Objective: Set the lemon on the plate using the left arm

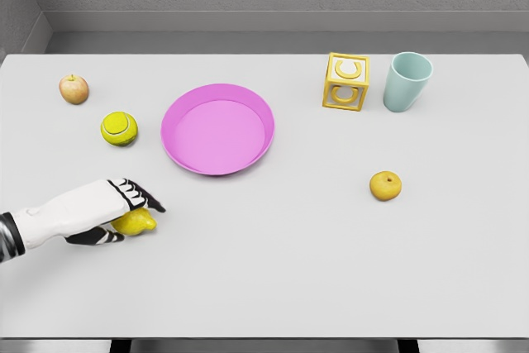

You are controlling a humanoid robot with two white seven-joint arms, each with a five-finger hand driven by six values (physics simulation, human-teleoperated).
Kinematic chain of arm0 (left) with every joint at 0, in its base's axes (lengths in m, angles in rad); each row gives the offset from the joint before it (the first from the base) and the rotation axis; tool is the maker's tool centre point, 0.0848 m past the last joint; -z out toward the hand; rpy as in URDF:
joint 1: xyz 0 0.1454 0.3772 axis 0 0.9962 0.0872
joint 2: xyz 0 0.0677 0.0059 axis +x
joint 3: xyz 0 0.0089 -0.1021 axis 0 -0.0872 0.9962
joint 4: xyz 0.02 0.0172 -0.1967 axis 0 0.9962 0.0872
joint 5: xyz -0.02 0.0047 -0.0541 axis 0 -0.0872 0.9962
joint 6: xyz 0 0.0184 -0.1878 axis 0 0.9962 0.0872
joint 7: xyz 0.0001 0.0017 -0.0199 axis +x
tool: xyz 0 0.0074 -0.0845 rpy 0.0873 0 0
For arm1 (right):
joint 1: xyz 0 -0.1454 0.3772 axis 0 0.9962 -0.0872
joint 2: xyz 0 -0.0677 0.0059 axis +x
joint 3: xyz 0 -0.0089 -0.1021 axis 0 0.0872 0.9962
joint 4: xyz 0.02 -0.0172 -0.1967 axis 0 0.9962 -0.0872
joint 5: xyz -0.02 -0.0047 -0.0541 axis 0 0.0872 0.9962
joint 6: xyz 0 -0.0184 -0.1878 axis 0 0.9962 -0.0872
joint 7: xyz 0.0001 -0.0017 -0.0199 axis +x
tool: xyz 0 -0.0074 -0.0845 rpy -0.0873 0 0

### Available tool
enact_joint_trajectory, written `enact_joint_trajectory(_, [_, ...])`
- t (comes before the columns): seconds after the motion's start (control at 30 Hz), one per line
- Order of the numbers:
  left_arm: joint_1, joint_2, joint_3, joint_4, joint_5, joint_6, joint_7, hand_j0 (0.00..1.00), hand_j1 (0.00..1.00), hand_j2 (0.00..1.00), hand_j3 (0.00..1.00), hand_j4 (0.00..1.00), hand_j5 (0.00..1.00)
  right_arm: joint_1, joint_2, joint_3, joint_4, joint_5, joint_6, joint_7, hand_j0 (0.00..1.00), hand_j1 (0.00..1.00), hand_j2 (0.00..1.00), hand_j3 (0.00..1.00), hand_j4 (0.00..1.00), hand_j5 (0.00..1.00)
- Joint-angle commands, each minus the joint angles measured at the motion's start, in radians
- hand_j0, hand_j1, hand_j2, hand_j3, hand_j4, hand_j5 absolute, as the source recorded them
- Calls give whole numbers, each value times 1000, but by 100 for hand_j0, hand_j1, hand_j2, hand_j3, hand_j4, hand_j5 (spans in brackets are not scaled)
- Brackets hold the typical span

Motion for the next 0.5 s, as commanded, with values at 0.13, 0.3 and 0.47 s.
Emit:
enact_joint_trajectory(0.13, [6, 1, -1, 0, 7, 3, 0, 70, 70, 70, 70, 70, 70, 0, 0, 0, -1, 0, 0, 0, 100, 100, 100, 100, 100, 100])
enact_joint_trajectory(0.3, [5, 1, -1, 0, 7, 3, 0, 67, 67, 67, 67, 67, 67, 0, 0, 0, 1, 0, 0, 0, 100, 100, 100, 100, 100, 100])
enact_joint_trajectory(0.47, [-2, 3, -1, 0, 5, 3, 0, 64, 64, 64, 64, 64, 64, 0, 0, 0, 1, 0, 0, 0, 100, 100, 100, 100, 100, 100])
